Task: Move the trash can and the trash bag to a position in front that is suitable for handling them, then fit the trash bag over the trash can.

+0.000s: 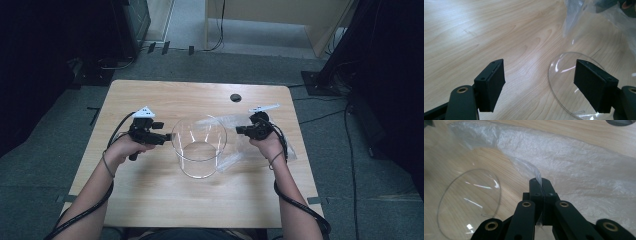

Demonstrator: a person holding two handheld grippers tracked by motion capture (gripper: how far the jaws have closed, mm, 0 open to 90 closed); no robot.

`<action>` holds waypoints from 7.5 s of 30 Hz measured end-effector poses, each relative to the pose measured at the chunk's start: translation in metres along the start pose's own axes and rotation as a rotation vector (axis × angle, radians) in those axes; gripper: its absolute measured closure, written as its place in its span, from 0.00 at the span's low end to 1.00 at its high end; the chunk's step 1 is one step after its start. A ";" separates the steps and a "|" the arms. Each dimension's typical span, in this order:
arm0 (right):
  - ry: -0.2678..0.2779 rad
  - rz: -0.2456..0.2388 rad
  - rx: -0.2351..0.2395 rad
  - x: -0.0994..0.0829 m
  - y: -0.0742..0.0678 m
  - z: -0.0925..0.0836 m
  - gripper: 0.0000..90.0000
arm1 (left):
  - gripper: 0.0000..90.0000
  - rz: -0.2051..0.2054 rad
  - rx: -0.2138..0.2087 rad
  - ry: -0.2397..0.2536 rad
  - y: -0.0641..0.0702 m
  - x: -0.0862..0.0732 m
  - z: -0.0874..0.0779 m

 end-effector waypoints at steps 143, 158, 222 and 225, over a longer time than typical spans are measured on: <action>0.172 -0.200 0.472 0.069 -0.141 -0.038 0.57 | 0.78 0.221 -0.263 0.211 0.107 0.062 -0.011; 0.233 -0.276 0.421 0.072 -0.123 -0.052 0.42 | 0.97 0.164 -0.237 0.196 0.092 0.064 -0.023; 0.212 -0.220 0.416 0.067 -0.134 -0.031 1.00 | 0.64 0.138 -0.143 0.292 0.059 0.070 -0.054; 0.237 -0.183 0.430 0.070 -0.133 -0.033 1.00 | 0.59 0.156 -0.142 0.265 0.055 0.063 -0.047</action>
Point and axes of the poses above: each handheld gripper's, and its own axes: z roughly forward along the jaws, x roughly out of its top, y roughly to its right, the point moved 3 cm from there along z, roughly forward along the jaws, and after that the axes turned 4 degrees about y, right-handed, at the moved point
